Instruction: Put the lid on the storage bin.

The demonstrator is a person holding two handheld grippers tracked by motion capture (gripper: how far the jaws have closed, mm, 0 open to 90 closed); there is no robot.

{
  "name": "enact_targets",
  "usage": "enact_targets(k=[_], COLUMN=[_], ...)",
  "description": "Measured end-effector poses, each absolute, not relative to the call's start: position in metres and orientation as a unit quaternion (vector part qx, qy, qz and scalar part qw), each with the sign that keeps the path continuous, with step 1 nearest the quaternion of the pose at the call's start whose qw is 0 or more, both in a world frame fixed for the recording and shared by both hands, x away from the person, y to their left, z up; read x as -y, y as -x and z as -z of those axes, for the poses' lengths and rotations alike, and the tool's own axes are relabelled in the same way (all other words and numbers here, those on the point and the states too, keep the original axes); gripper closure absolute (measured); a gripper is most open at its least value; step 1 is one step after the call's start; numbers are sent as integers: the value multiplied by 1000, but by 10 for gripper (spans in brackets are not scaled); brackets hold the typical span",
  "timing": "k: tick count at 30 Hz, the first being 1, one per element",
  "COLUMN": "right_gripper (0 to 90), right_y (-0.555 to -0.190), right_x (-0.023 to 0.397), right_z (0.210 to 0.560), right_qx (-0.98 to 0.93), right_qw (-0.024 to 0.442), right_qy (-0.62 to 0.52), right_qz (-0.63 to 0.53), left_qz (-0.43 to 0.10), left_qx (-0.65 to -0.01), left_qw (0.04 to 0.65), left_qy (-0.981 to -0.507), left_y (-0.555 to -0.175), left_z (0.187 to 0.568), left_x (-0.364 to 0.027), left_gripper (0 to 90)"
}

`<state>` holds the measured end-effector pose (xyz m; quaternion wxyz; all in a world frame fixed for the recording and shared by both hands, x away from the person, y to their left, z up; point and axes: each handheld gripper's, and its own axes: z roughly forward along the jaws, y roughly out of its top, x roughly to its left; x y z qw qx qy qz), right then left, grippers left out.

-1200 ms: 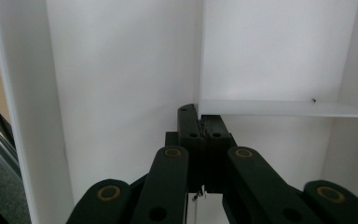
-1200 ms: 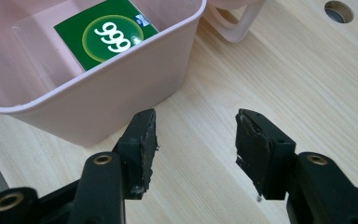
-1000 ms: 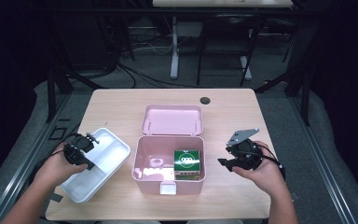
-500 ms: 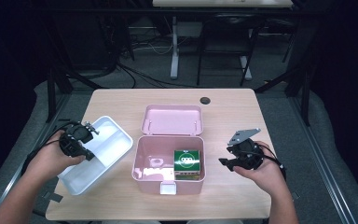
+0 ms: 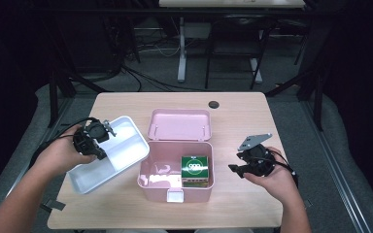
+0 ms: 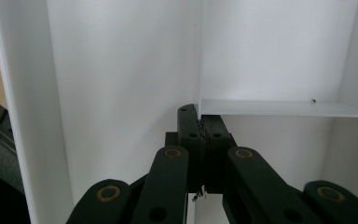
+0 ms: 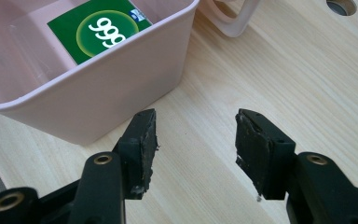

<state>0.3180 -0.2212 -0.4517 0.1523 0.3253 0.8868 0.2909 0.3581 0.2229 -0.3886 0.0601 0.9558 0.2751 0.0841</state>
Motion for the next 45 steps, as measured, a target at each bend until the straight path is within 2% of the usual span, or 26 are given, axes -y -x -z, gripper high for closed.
enact_targets(k=[9,22,30,45], right_gripper=[478,479,479,479], right_y=[-319,-319,-319,-320], right_x=[222,223,225,223], right_z=[453,453,453,454], right_qx=[-885,-884,-884,-885], right_qw=[152,152,152,151], right_qy=[-329,-330,-332,-331], right_qz=[-293,-293,-293,-290], left_qz=[-79,-82,-96,-94], left_qx=[-226,-196,-140,-92], left_qw=[51,43,42,45], left_qy=[-970,-976,-985,-990], left_y=[-361,-358,-359,-366], left_z=[385,371,360,367], left_x=[-207,-188,-164,-115], left_gripper=[891,891,891,891])
